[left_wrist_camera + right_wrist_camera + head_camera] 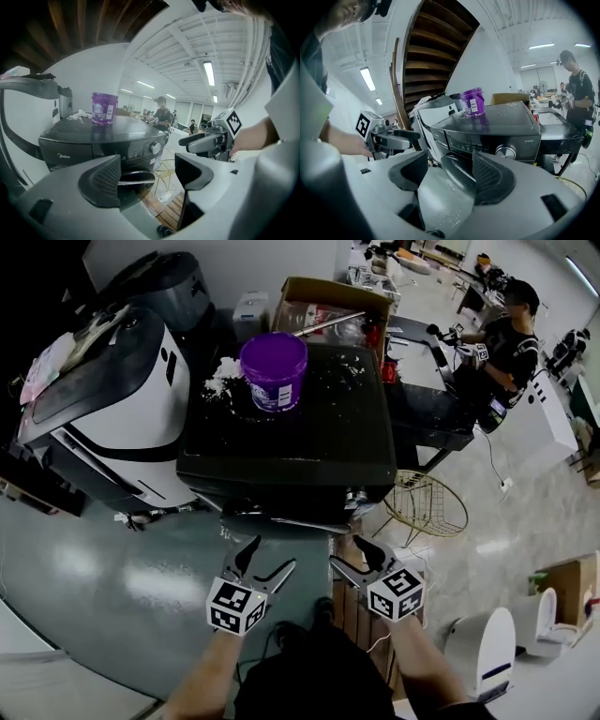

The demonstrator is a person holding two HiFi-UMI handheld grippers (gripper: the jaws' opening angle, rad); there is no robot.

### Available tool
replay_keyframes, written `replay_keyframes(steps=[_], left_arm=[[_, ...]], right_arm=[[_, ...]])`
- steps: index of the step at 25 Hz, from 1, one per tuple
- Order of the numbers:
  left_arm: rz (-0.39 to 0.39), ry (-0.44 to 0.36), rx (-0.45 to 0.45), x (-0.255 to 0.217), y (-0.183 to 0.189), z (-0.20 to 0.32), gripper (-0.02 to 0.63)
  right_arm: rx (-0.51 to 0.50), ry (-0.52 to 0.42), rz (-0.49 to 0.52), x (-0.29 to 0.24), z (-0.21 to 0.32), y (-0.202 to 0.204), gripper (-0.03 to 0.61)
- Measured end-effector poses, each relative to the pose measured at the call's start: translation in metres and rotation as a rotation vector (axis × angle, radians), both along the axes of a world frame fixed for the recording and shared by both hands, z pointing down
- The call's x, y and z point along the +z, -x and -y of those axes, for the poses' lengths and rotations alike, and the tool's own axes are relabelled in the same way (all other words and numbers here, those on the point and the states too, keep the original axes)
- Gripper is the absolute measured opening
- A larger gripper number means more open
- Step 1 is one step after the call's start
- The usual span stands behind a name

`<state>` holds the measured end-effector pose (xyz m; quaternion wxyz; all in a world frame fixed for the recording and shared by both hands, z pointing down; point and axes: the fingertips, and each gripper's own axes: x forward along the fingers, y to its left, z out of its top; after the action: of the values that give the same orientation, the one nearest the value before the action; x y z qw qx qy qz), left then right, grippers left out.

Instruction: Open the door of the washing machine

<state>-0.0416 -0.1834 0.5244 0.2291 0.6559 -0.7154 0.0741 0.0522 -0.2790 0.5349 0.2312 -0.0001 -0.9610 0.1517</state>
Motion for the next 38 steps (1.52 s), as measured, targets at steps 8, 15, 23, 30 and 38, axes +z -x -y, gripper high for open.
replay_keyframes(steps=[8,15,23,30,38], left_arm=[[-0.011,0.027,-0.032,0.044,0.020,-0.016,0.376],[-0.002,0.040,-0.056,0.077,0.038,0.007,0.376],[0.012,0.059,-0.051,0.116,0.050,0.027,0.376],[-0.002,0.070,-0.049,0.142,0.053,0.038,0.376],[-0.022,0.070,-0.067,0.150,0.062,0.043,0.376]], right_arm=[[-0.001,-0.011,-0.036,0.040,-0.005,0.010,0.308],[-0.041,-0.025,-0.069,0.090,0.020,0.019,0.313],[-0.093,-0.066,-0.107,0.144,0.045,0.039,0.322],[-0.094,-0.095,-0.165,0.193,0.062,0.049,0.319],[-0.165,-0.173,-0.260,0.230,0.070,0.060,0.273]])
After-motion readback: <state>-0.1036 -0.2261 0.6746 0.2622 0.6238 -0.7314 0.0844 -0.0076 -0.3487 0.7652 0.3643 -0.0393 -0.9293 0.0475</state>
